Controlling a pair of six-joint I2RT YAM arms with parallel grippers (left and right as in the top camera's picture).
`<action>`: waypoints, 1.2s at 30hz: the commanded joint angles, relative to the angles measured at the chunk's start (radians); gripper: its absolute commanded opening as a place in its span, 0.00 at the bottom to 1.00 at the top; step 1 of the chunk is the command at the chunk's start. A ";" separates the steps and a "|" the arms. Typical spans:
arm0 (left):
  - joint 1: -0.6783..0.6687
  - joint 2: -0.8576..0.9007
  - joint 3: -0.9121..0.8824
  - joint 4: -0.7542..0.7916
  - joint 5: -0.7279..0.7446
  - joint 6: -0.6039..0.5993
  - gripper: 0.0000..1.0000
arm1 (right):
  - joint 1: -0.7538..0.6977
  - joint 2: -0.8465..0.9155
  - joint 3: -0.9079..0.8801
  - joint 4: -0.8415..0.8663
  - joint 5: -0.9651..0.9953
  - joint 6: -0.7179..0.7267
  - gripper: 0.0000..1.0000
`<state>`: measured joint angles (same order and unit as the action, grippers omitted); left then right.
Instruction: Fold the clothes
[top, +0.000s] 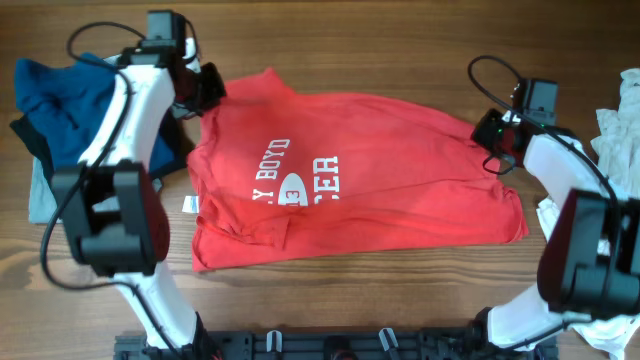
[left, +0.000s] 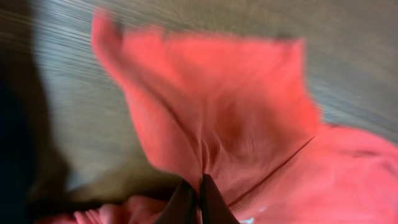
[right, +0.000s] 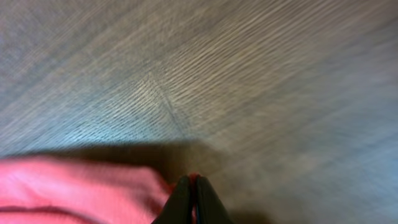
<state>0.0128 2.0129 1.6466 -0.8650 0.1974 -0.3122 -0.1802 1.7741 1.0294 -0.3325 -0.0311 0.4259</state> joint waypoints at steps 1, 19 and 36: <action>0.048 -0.090 -0.001 -0.048 0.012 0.016 0.04 | -0.025 -0.093 0.014 -0.048 0.076 0.008 0.04; 0.074 -0.135 -0.001 -0.413 0.023 0.021 0.04 | -0.046 -0.248 0.014 -0.307 0.081 0.001 0.04; 0.061 -0.135 -0.005 -0.660 0.023 0.071 0.04 | -0.197 -0.248 0.014 -0.418 0.118 0.071 0.04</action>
<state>0.0742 1.9053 1.6455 -1.4944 0.2119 -0.2852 -0.3702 1.5471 1.0298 -0.7464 0.0536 0.5041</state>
